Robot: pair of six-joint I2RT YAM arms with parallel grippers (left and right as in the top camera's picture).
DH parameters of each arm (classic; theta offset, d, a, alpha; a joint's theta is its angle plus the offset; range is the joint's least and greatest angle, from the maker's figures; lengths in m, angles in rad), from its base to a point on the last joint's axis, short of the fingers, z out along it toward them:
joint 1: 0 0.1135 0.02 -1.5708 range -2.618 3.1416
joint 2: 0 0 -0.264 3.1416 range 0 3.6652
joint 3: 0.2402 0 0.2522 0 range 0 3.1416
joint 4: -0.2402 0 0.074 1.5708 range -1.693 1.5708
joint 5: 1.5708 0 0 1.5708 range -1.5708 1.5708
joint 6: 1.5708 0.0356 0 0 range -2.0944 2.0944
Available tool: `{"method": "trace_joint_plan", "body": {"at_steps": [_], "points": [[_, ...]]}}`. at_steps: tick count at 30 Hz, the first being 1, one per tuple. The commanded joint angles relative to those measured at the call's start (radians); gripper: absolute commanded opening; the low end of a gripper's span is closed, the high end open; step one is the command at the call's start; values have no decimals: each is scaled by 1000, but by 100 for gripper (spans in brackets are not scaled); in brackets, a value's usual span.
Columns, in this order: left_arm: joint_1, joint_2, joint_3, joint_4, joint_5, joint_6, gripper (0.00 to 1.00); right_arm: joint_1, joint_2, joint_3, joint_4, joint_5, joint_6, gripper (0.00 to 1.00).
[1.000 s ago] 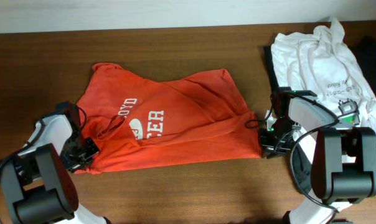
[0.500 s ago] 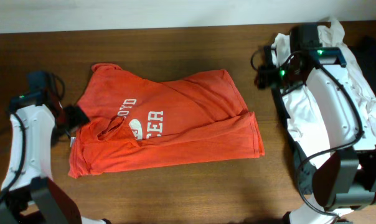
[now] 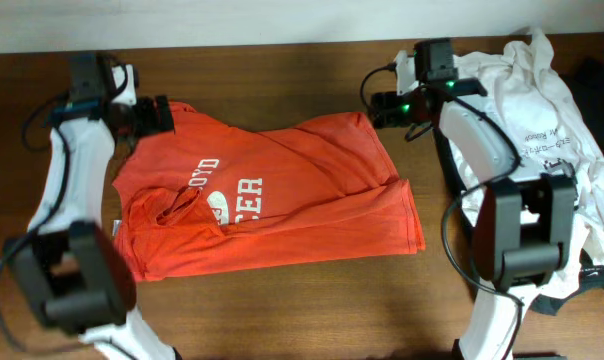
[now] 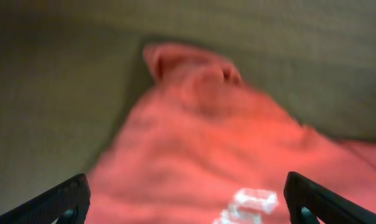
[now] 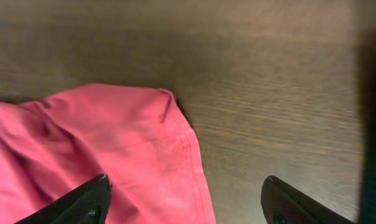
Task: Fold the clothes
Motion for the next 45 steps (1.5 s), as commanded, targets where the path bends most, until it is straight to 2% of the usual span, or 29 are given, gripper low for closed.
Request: {"method": "trace_joint_plan", "body": {"at_steps": [1,4,8,10,13,15,17,18,19,21,25,26,27,29,30,31,36,38,42,44,45], "points": [[-25,178,200,-7,7,100,99,15,30,8,52,-12,-4,80],[-40,310,308,10,8,101,99,21,50,8,127,-13,-4,82],[-45,416,346,47,8,101,98,27,61,8,181,-13,-3,81],[-49,452,346,61,8,101,91,31,64,8,207,-12,-4,81],[-52,474,345,61,8,100,68,32,72,8,240,-12,0,74],[-52,476,345,61,8,101,52,33,82,8,254,-12,0,64],[-52,476,346,63,7,100,18,38,103,8,264,-11,0,58],[-52,476,346,62,7,100,7,40,108,8,264,-12,0,58],[-52,476,346,61,8,100,1,43,121,8,266,-11,0,57],[-52,475,346,52,8,100,0,50,140,8,267,-12,0,57],[-52,475,346,19,8,100,1,63,169,8,288,-9,0,57],[-52,475,346,14,8,100,8,67,177,8,297,-9,0,57],[-52,475,346,8,8,100,18,71,184,8,302,-9,0,57],[-52,475,346,-3,8,100,52,78,200,8,301,-10,0,58],[-51,475,347,-5,7,100,59,83,206,6,301,-9,0,58],[-49,475,348,-5,7,100,61,85,214,5,301,-10,0,58],[-44,475,410,-11,-22,100,99,91,224,4,291,-9,0,56],[-45,475,449,-2,-16,100,99,91,228,4,291,-8,0,51],[-55,475,449,10,-11,100,99,91,249,4,290,-9,0,49],[-63,475,445,10,-11,100,99,91,261,4,290,-9,0,37],[-69,479,445,16,-11,100,99,91,263,4,288,-9,6,22]]}}
